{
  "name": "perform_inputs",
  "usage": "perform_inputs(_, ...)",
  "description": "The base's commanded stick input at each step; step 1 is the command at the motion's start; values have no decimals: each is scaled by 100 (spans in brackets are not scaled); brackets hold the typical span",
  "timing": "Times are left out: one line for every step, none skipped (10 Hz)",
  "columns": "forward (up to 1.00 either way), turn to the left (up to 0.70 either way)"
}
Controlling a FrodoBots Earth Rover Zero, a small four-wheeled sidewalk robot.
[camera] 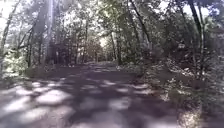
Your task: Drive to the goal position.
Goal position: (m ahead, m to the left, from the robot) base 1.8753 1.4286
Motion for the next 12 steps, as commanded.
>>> perform_inputs(45, 0)
perform_inputs(45, 0)
perform_inputs(45, 0)
perform_inputs(45, 0)
perform_inputs(45, 0)
perform_inputs(45, 0)
perform_inputs(45, 0)
perform_inputs(45, 0)
perform_inputs(45, 0)
perform_inputs(45, 0)
perform_inputs(45, 0)
perform_inputs(45, 0)
